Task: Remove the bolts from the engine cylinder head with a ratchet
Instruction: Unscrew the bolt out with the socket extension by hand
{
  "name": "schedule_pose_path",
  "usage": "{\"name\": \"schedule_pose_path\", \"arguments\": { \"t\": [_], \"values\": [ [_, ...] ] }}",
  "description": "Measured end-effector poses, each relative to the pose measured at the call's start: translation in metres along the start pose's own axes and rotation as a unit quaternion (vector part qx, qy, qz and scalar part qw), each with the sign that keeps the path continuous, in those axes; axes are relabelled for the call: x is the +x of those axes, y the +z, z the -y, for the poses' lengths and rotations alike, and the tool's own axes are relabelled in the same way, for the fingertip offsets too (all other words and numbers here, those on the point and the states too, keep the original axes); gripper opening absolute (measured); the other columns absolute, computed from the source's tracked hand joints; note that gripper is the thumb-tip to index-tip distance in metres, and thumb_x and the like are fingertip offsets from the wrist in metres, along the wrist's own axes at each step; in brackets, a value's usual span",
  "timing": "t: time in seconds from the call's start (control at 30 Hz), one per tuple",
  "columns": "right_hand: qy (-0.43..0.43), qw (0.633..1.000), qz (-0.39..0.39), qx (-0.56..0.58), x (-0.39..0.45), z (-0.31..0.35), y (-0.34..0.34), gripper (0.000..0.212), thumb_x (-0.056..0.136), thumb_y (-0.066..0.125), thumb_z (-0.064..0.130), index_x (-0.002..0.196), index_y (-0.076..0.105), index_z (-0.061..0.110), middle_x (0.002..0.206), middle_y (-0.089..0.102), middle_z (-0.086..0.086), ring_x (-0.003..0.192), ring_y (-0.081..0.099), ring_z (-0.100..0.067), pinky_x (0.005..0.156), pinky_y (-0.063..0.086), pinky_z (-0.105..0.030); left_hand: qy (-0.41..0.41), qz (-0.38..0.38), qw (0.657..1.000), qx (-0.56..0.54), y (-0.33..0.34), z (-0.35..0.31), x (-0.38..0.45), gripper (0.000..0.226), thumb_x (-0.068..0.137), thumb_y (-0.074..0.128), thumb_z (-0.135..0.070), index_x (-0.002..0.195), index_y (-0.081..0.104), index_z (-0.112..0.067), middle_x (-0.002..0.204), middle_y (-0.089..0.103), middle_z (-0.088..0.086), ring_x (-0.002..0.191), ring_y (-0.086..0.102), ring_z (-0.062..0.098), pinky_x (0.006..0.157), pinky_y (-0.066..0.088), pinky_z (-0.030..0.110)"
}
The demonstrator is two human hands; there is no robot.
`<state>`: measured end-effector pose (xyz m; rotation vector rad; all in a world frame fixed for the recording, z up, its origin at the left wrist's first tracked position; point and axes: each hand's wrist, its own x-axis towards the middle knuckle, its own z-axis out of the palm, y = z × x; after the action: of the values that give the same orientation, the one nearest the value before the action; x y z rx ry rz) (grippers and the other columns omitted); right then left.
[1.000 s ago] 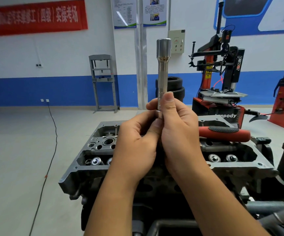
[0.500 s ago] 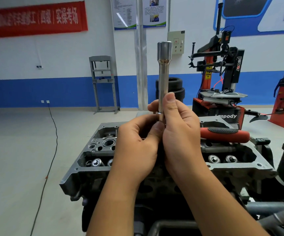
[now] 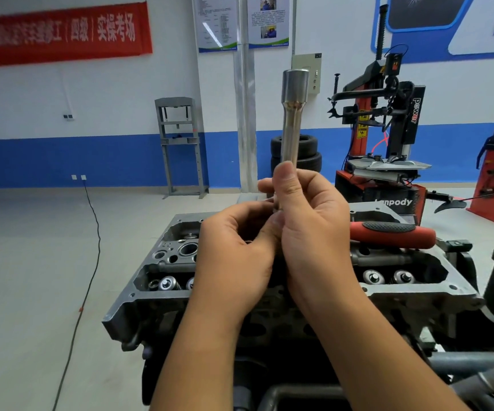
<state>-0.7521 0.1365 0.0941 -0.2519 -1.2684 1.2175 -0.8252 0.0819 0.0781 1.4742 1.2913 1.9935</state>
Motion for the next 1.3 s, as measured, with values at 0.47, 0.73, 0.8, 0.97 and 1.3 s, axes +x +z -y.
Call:
{"name": "schedule_pose_path", "arguments": {
  "t": [0.47, 0.73, 0.8, 0.97, 1.3],
  "values": [
    [-0.007, 1.0, 0.0, -0.002, -0.0013, 0.0007, 0.0014, 0.054, 0.084, 0.06, 0.063, 0.089, 0.071, 0.01, 0.078, 0.07, -0.001, 0.077, 0.067, -0.019, 0.081, 0.06, -0.052, 0.001, 0.032, 0.999, 0.037, -0.0007, 0.0015, -0.0005, 0.017, 0.1, 0.067, -0.011, 0.108, 0.078, -0.022, 0.097, 0.081, -0.002, 0.094, 0.077, 0.017, 0.079, 0.064, 0.035],
    [-0.005, 1.0, 0.013, 0.008, -0.0003, 0.0007, 0.0006, 0.044, 0.077, 0.073, 0.057, 0.088, 0.071, 0.015, 0.087, 0.075, -0.003, 0.078, 0.069, -0.014, 0.078, 0.062, -0.04, 0.014, -0.016, 1.0, 0.022, 0.0005, 0.0002, -0.0015, 0.013, 0.095, 0.072, -0.008, 0.105, 0.078, -0.014, 0.094, 0.081, -0.002, 0.091, 0.078, 0.014, 0.086, 0.064, 0.041],
    [-0.012, 1.0, 0.015, 0.001, -0.0011, 0.001, 0.0005, 0.04, 0.081, 0.073, 0.051, 0.09, 0.07, 0.012, 0.084, 0.073, -0.002, 0.076, 0.068, -0.014, 0.075, 0.061, -0.038, 0.027, -0.037, 0.998, 0.038, 0.0005, 0.0019, -0.0013, 0.013, 0.092, 0.076, -0.007, 0.102, 0.078, -0.015, 0.092, 0.081, -0.003, 0.088, 0.078, 0.013, 0.083, 0.065, 0.04],
    [0.015, 1.0, 0.011, -0.008, -0.0004, 0.0015, 0.0009, 0.052, 0.089, 0.053, 0.059, 0.084, 0.074, 0.012, 0.08, 0.073, -0.004, 0.081, 0.071, -0.024, 0.082, 0.062, -0.053, 0.0, 0.053, 0.999, -0.004, -0.0037, -0.0015, -0.0021, 0.023, 0.106, 0.057, -0.018, 0.109, 0.077, -0.029, 0.106, 0.08, -0.004, 0.105, 0.075, 0.013, 0.093, 0.06, 0.038],
    [-0.007, 1.0, 0.011, -0.014, -0.0006, 0.001, 0.0005, 0.046, 0.087, 0.062, 0.059, 0.087, 0.072, 0.014, 0.086, 0.074, -0.003, 0.082, 0.069, -0.017, 0.084, 0.061, -0.048, 0.014, 0.024, 1.0, -0.002, -0.003, 0.0023, -0.0007, 0.016, 0.1, 0.066, -0.017, 0.11, 0.078, -0.02, 0.102, 0.081, -0.004, 0.1, 0.077, 0.012, 0.087, 0.062, 0.03]
  ]
}}
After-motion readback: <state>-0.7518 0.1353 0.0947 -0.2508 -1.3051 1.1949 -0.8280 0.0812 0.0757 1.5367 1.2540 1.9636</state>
